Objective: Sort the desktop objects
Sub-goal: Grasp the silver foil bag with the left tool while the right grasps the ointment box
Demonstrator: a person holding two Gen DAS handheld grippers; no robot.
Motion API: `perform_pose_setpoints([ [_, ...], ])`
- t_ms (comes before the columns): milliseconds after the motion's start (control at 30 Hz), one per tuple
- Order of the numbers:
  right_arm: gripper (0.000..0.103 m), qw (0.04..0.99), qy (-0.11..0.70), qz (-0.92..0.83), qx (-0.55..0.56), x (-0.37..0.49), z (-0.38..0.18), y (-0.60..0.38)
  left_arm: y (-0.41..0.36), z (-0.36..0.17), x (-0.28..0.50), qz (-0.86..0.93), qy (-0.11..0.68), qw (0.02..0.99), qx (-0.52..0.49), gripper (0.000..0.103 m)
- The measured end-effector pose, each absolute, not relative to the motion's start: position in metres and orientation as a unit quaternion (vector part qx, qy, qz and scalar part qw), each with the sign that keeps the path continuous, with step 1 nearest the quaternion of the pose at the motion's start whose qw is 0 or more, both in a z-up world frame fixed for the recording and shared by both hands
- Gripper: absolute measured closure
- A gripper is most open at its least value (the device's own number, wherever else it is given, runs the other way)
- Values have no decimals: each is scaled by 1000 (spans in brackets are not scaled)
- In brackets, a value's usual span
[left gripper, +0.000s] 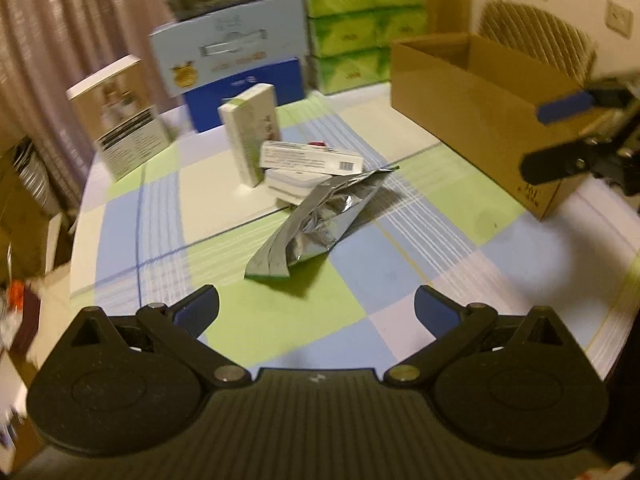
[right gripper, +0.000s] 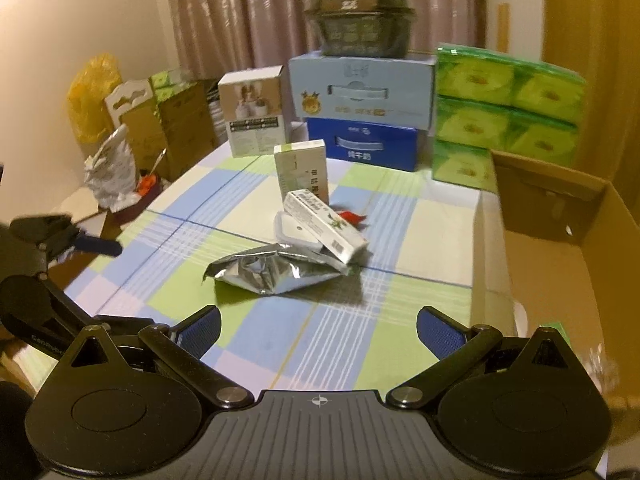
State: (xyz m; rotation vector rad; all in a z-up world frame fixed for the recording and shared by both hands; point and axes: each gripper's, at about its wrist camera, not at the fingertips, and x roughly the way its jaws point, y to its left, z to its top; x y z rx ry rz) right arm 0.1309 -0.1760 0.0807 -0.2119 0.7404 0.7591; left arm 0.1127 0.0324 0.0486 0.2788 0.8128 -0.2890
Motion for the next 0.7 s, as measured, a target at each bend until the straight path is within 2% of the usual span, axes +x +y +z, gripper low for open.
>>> perform_pose_setpoints([
  [500,2,771,348,435,-309,216,39,-108,23,15,224,-265,426,837,217,2],
  [700,2,746,337,454,-351,247,28,-90,17,-2,252,-295,442,813,239,12],
])
